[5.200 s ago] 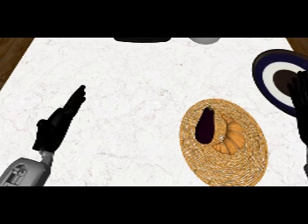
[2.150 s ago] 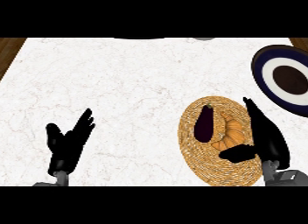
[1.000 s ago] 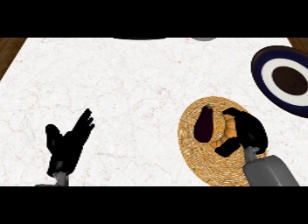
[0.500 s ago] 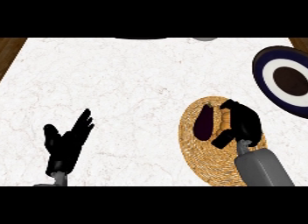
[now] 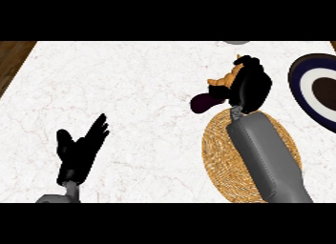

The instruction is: Pick the croissant from the placemat and place it in the plate

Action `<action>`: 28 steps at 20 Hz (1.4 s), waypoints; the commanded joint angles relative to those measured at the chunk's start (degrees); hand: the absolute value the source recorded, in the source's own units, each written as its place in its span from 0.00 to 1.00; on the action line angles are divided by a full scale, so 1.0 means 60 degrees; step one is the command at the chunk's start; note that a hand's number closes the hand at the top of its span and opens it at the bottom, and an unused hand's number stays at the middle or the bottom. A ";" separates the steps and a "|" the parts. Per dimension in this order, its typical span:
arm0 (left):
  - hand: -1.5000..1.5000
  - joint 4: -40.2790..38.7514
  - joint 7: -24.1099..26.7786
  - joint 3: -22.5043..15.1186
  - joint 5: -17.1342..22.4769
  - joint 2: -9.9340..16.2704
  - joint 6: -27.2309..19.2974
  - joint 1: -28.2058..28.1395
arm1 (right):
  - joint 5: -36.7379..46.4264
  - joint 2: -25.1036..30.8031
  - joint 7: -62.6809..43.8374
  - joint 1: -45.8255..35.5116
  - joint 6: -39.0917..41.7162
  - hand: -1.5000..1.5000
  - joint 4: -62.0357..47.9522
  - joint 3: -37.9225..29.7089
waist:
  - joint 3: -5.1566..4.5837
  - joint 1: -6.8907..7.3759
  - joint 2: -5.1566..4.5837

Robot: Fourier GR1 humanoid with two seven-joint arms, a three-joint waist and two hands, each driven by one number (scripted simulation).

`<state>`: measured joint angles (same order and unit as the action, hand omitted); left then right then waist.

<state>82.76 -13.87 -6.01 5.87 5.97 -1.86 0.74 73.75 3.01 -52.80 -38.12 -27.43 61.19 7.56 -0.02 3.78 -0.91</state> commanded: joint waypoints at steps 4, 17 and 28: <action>0.50 -0.0417 0.0019 0.0116 0.0004 -0.0163 -0.0117 0.0362 | 0.2577 -0.0486 -0.2041 -0.1362 -0.3074 1.00 -0.1167 -0.0574 | -0.0003 -0.0279 0.0014; 0.50 -0.0101 0.0191 0.0242 -0.0056 -0.0074 -0.0202 -0.0269 | 0.2442 0.0324 -0.1253 -0.0481 -0.6940 1.00 -0.1113 -0.3022 | 0.0010 -0.0524 0.0109; 0.50 0.0236 0.0093 0.0085 -0.0121 -0.0093 -0.0054 -0.0355 | -0.0186 0.3028 0.0553 -0.0333 -0.8714 1.00 -0.3605 -0.3962 | 0.0029 -0.0374 0.0067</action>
<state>82.13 -12.72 -4.56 5.61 5.56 -2.26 -0.32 78.93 16.13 -51.13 -39.63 -72.21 44.39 -15.61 0.11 1.16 -0.51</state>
